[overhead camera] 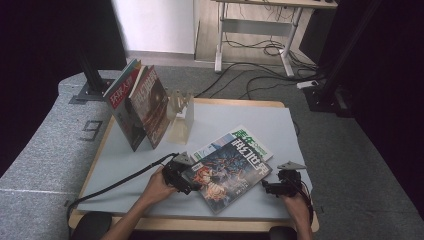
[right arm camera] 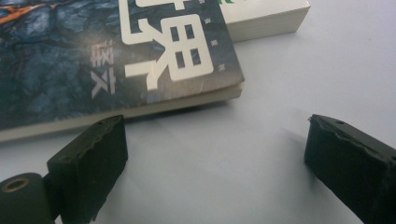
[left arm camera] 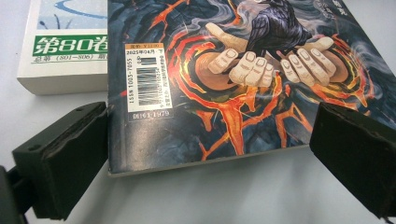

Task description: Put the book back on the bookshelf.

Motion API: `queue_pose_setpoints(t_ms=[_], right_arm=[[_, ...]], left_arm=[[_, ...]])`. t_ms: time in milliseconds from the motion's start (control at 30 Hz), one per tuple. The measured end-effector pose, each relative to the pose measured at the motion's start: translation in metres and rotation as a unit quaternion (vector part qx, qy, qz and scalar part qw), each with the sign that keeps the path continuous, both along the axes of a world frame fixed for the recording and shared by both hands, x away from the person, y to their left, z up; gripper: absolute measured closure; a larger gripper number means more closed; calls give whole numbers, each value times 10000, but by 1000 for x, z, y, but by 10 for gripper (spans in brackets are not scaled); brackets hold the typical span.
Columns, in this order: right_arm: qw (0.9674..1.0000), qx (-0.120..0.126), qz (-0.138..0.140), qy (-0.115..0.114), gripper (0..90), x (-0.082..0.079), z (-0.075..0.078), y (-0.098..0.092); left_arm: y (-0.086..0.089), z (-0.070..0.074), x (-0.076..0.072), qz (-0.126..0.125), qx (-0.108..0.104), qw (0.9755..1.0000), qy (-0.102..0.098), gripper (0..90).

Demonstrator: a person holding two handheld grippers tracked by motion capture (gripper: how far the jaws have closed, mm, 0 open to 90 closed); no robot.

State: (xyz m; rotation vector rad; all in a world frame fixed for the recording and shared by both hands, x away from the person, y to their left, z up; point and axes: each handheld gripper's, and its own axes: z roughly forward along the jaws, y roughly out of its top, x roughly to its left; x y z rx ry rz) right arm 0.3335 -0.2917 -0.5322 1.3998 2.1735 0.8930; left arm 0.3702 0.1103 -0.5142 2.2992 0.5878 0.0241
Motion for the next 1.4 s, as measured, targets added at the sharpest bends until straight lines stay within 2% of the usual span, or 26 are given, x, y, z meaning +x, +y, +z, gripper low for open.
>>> queue_pose_setpoints(t_ms=[100, 333, 633, 767, 867, 967, 1100, 1267, 1400], right_arm=[[10000, -85, 27, 21, 54, -1, 1, 1], [9999, -119, 5, 15, 0, 3, -1, 3], [9997, -229, -43, -52, 0, 12, 0, 9], [9998, -206, -23, -58, 10, 13, 0, 9], [9998, -184, -23, -98, 32, 10, 3, 6], [9998, -53, -81, -149, 37, 8, 8, 1], [9998, 102, -70, -180, 39, 8, 16, -1], [9991, 379, 13, -179, 39, 15, 25, 2], [9991, 417, 75, -50, 34, 24, 27, 9]], left_arm=[[0, 0, -1, -8, 4, 10000, 2, 0], [2, -1, -3, -3, 2, 10000, 11, 0], [7, -1, -9, -16, -20, 10000, 31, 0], [9, -1, -11, -13, -41, 10000, 48, 0], [12, 5, -11, 42, 22, 10000, -41, 0], [17, 11, -9, 162, 22, 9997, -177, 0], [22, 12, -4, 346, 217, 9985, -373, 0], [25, 4, 2, 510, 355, 9972, -418, 0], [25, 2, 5, 603, 322, 9967, -448, 0]])
